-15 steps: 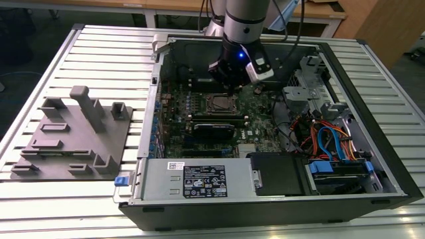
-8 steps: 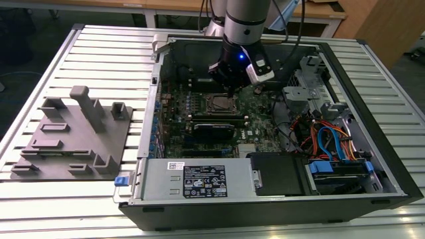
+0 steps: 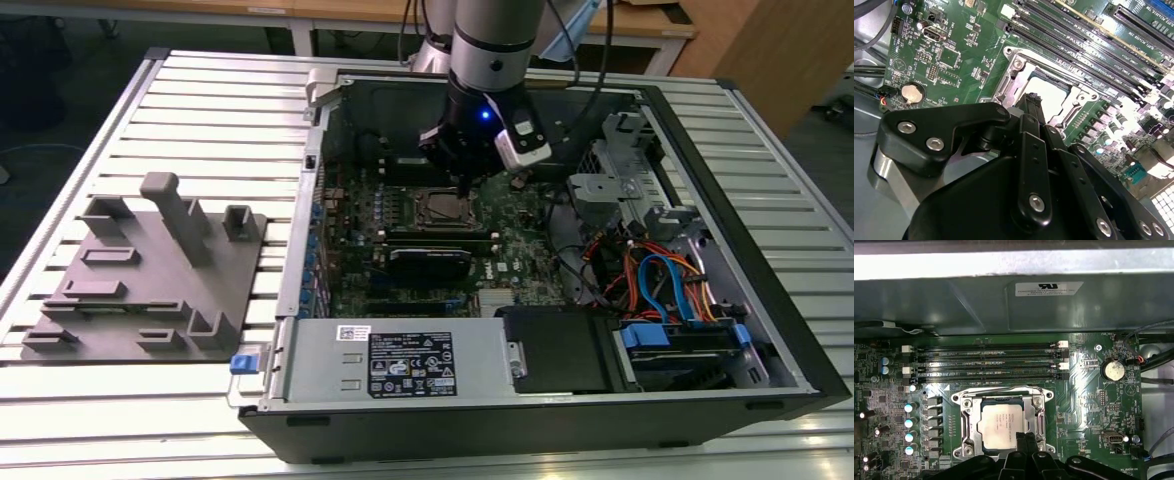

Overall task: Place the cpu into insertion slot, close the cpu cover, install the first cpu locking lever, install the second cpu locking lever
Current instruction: 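Install the second cpu locking lever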

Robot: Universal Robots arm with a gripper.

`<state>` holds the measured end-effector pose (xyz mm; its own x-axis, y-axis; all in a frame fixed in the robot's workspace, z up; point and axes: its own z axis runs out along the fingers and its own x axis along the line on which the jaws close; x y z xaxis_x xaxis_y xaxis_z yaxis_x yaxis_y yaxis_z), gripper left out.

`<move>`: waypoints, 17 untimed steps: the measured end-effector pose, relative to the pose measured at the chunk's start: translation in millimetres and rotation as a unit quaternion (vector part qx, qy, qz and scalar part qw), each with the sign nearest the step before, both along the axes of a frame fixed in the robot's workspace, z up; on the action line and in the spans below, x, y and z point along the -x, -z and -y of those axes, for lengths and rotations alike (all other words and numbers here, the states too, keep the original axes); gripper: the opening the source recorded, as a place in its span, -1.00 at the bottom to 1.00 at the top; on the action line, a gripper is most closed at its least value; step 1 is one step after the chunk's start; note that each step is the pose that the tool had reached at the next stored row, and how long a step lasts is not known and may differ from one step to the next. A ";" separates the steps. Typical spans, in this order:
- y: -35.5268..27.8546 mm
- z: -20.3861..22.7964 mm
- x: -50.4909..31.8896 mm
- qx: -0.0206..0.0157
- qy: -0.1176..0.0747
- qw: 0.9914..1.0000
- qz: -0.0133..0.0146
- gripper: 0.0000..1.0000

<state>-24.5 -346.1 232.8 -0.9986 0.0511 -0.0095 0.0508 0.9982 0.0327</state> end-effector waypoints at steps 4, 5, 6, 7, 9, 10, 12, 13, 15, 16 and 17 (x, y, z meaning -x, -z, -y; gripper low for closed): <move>0.0 1.3 0.0 0.000 0.000 1.000 0.000 -0.79; 0.0 1.5 0.0 0.000 0.000 1.000 0.000 -0.79; 0.0 1.7 0.0 0.000 0.000 1.000 0.000 -0.79; 0.0 1.8 0.0 0.000 0.000 1.000 0.000 -0.79; 0.0 1.9 0.0 0.000 0.000 1.000 0.000 -0.79; 0.0 1.9 0.0 0.000 0.000 1.000 0.000 -0.79; 0.1 2.1 0.0 0.000 0.000 1.000 0.000 -0.79; 0.0 2.2 0.0 0.000 0.000 1.000 0.000 -0.79; 0.0 2.5 0.0 0.000 0.000 1.000 0.000 -0.79; 0.0 2.8 0.0 0.000 0.000 1.000 0.000 -0.79; 0.0 3.1 0.0 0.000 0.000 1.000 0.000 -0.79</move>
